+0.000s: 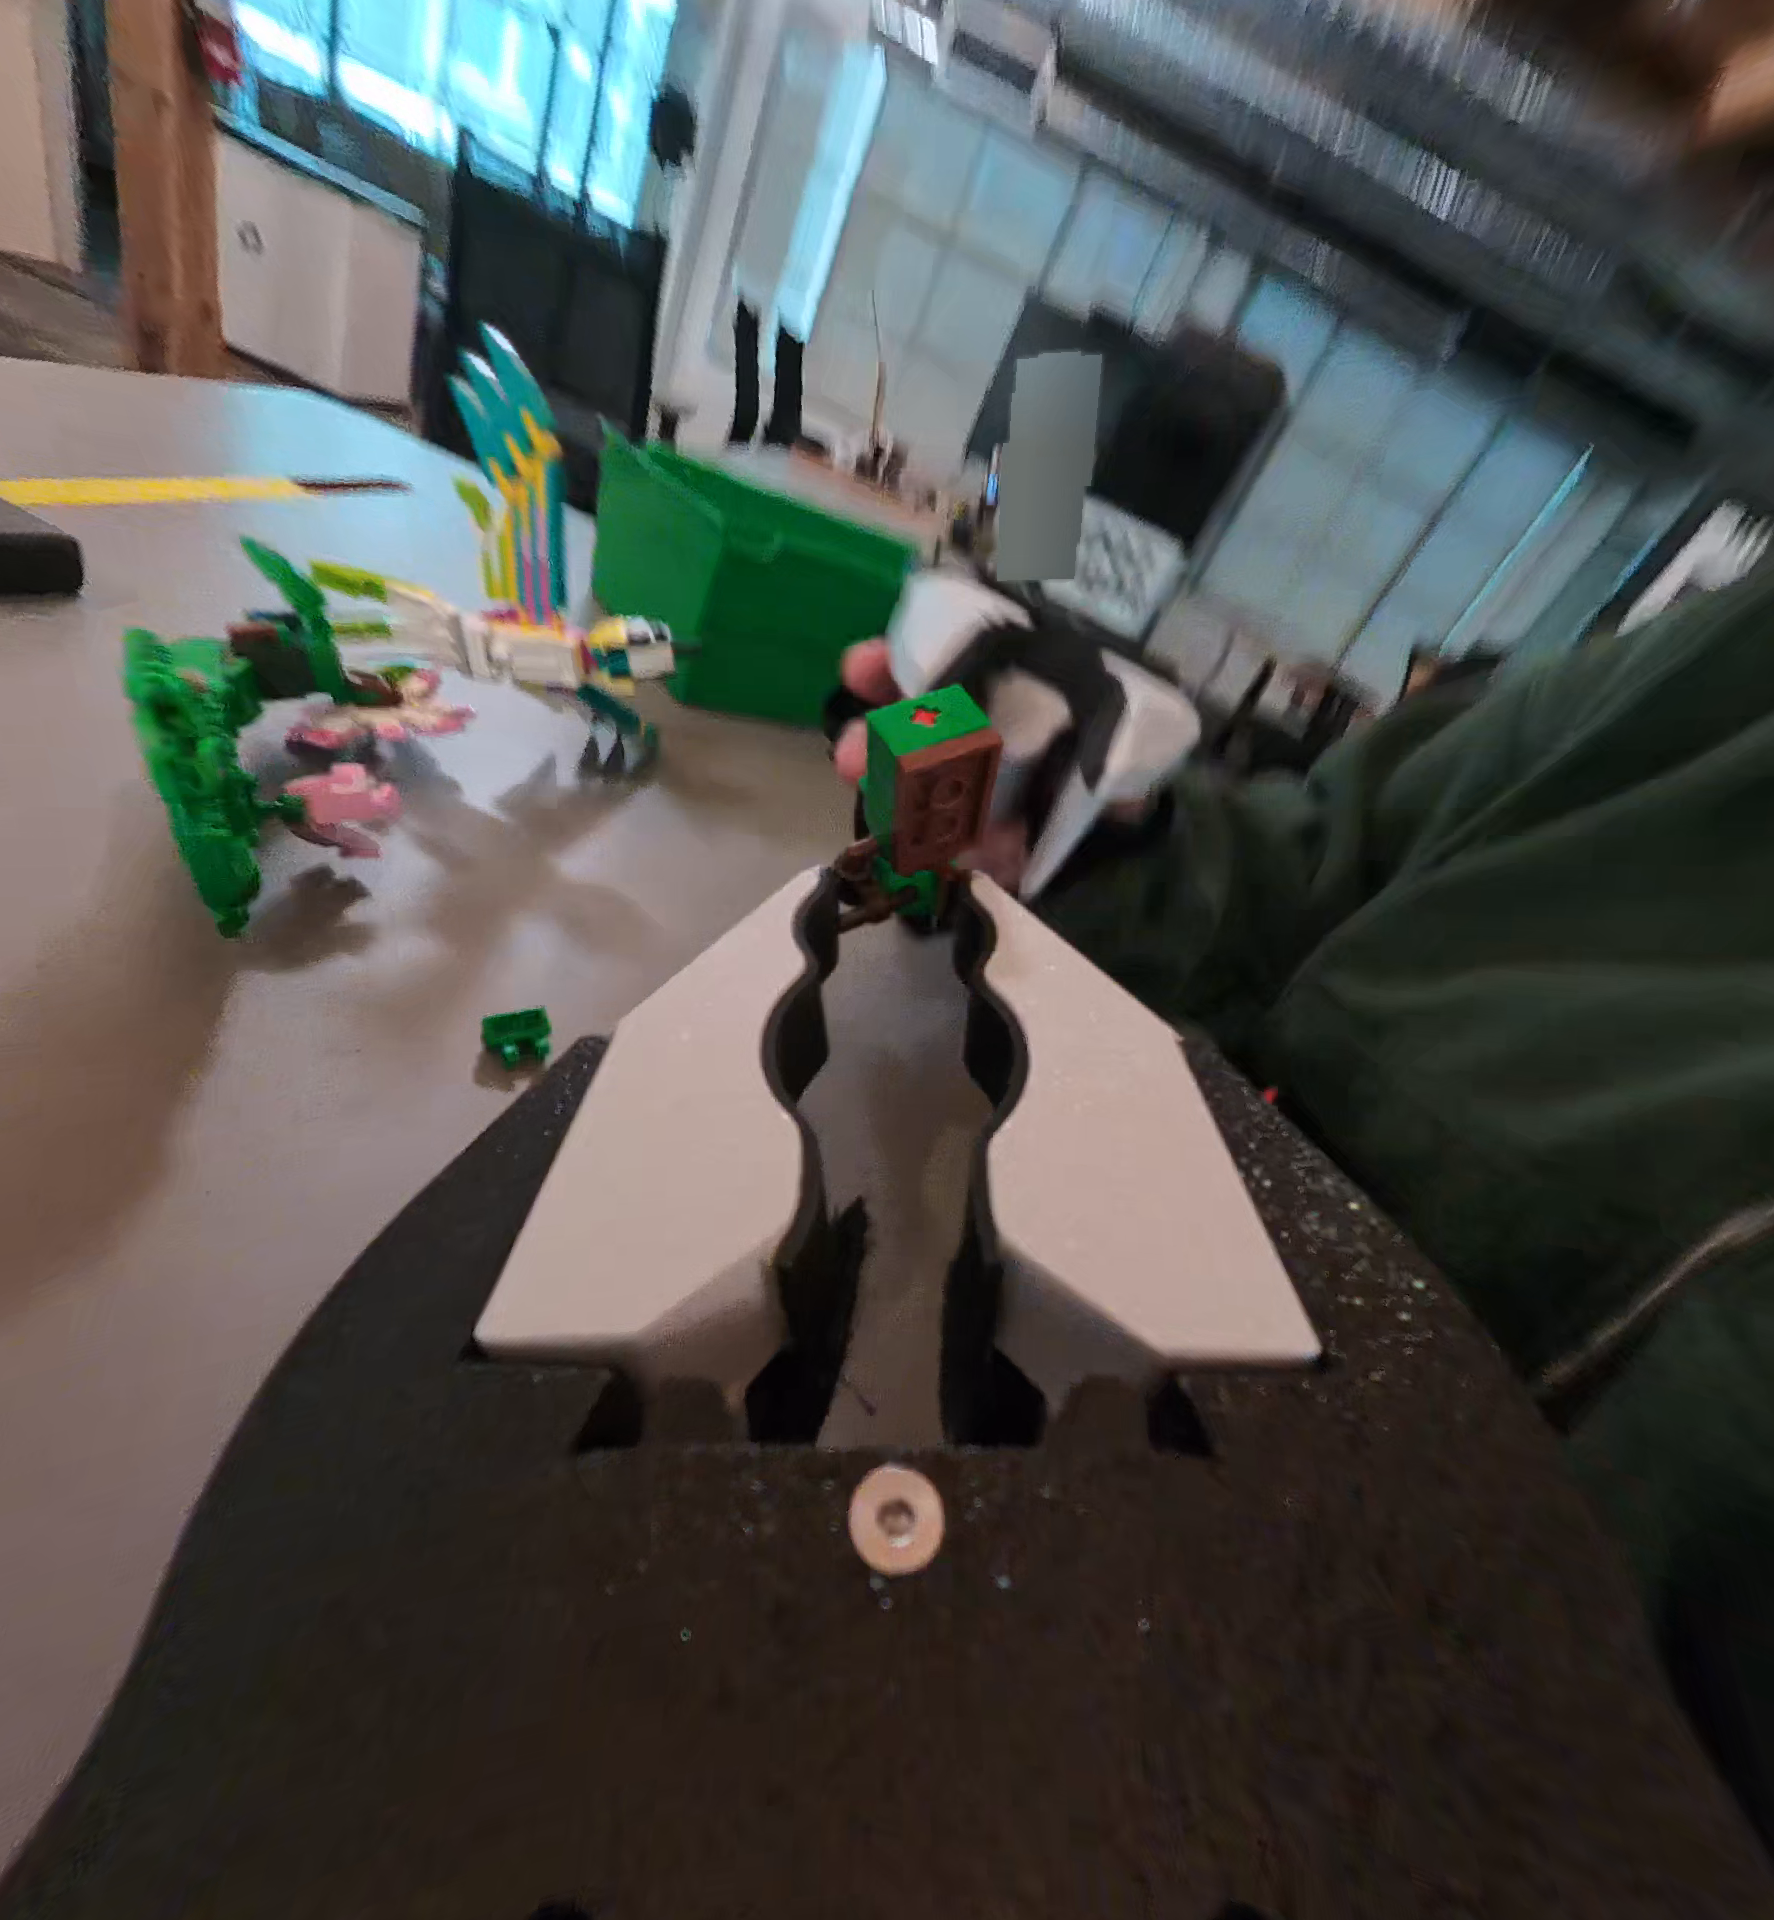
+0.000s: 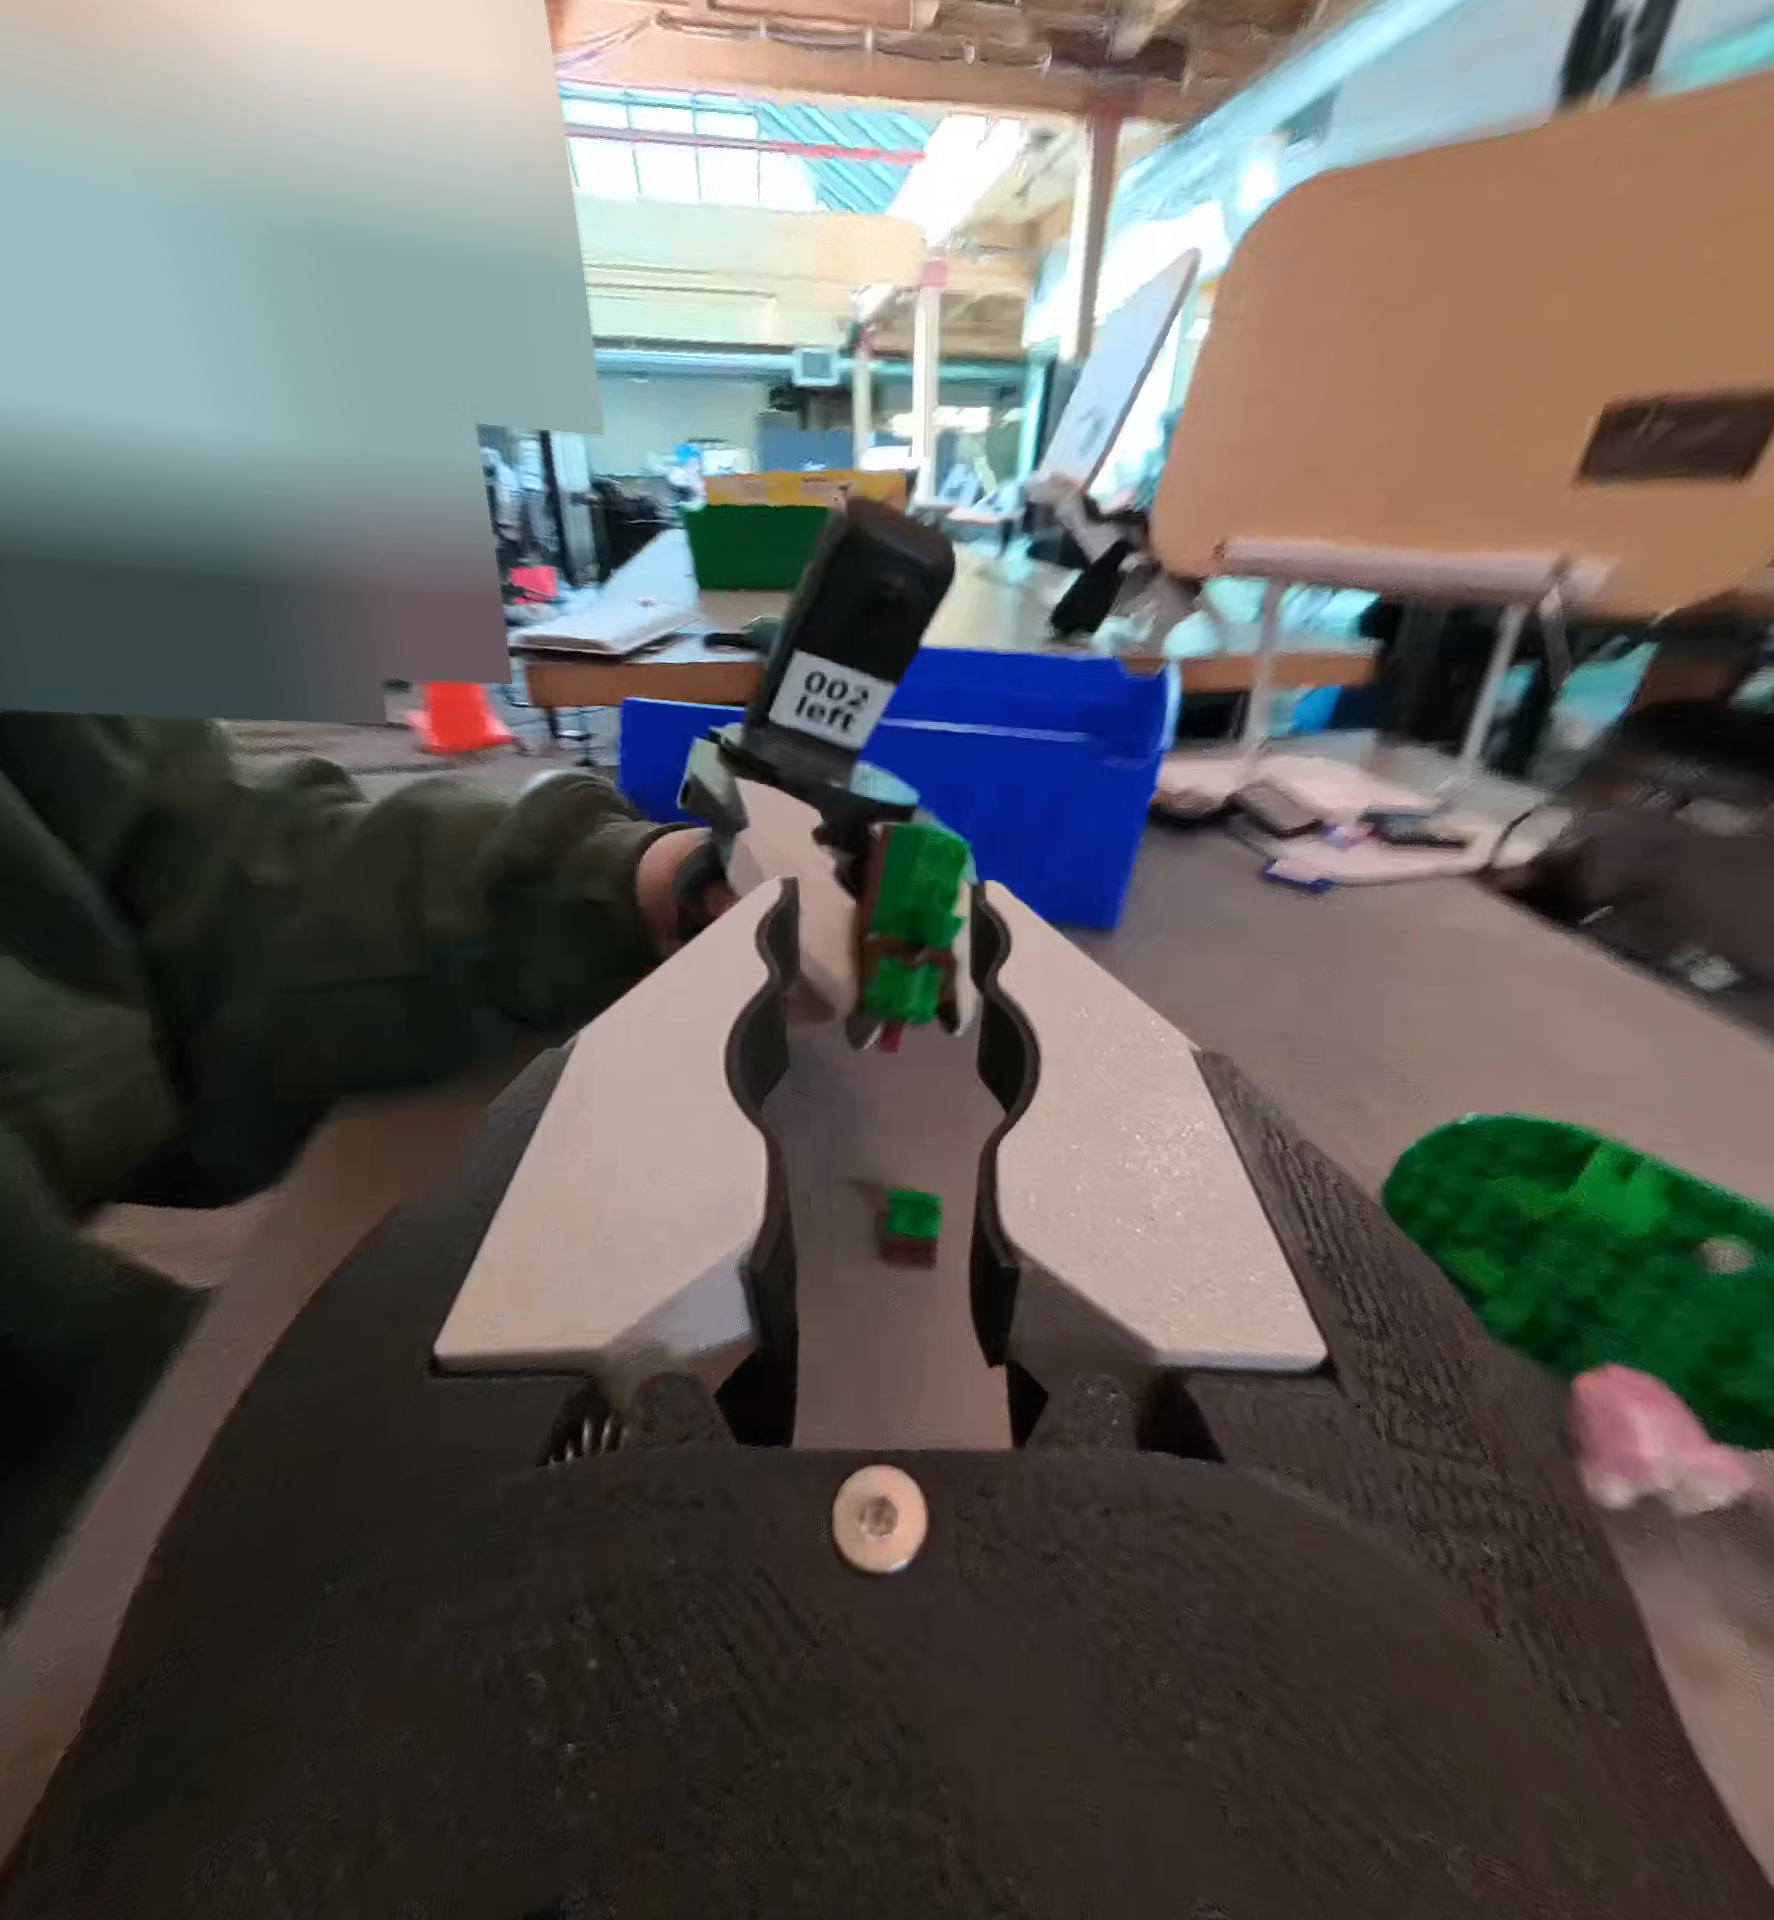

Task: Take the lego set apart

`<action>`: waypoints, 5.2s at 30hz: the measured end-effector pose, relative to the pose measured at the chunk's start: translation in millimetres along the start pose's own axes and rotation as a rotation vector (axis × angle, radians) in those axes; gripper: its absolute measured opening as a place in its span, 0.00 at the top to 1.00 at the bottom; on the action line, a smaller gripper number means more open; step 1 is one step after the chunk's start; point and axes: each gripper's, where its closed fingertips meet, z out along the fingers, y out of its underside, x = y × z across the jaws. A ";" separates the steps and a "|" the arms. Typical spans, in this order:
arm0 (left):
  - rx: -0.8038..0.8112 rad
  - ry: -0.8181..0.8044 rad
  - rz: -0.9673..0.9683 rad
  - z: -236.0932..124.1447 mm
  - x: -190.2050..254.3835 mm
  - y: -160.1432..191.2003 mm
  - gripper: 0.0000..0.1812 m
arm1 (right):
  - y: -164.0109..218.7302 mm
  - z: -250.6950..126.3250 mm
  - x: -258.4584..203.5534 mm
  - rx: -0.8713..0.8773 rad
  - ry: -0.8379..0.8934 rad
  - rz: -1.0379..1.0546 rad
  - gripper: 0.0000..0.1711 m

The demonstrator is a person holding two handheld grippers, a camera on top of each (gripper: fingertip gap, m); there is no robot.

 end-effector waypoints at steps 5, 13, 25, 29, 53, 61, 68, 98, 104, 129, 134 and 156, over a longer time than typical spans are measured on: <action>-0.157 0.118 0.052 12.3 23.8 26.5 0.89 | 23.1 -7.4 -16.7 -0.127 -0.220 0.194 0.89; -0.230 0.160 0.047 15.6 31.3 40.5 0.89 | 28.7 -8.1 -26.9 -0.118 -0.318 0.323 0.87; 0.007 0.024 0.072 7.8 12.4 1.9 0.77 | 26.7 -11.8 -3.0 -0.064 -0.181 0.265 0.91; 0.012 -0.041 0.185 5.4 9.8 -1.4 0.85 | 30.2 -9.5 -4.5 -0.092 -0.156 0.193 0.92; -0.065 -0.071 0.214 9.3 6.1 10.6 1.00 | 31.4 -14.9 -2.7 -0.069 -0.199 0.293 0.86; -0.114 -0.190 0.236 -0.8 -14.8 14.7 0.97 | 72.2 -50.6 18.8 -0.433 -0.101 0.161 0.77; -0.140 -0.169 0.203 3.6 -13.1 22.2 0.89 | 122.0 -55.8 -1.6 -0.726 -0.124 0.132 0.80; -0.007 0.053 0.069 13.3 15.5 11.9 0.88 | 33.6 -19.6 -18.4 -0.148 -0.027 -0.404 0.77; 0.183 0.462 -0.371 8.8 53.9 -17.1 0.88 | 2.7 -18.9 -33.7 0.049 -0.033 -0.387 0.88; -0.169 -0.061 0.257 38.7 15.1 38.9 0.78 | 104.0 -90.2 -12.8 -0.974 -0.138 -0.137 0.91; -0.201 -0.083 0.303 40.7 15.4 44.0 0.80 | 108.9 -80.2 -8.6 -0.969 -0.129 -0.147 0.85; -0.224 -0.293 0.334 16.6 -22.6 35.8 0.86 | 124.9 -49.7 9.6 -0.913 0.367 0.061 0.81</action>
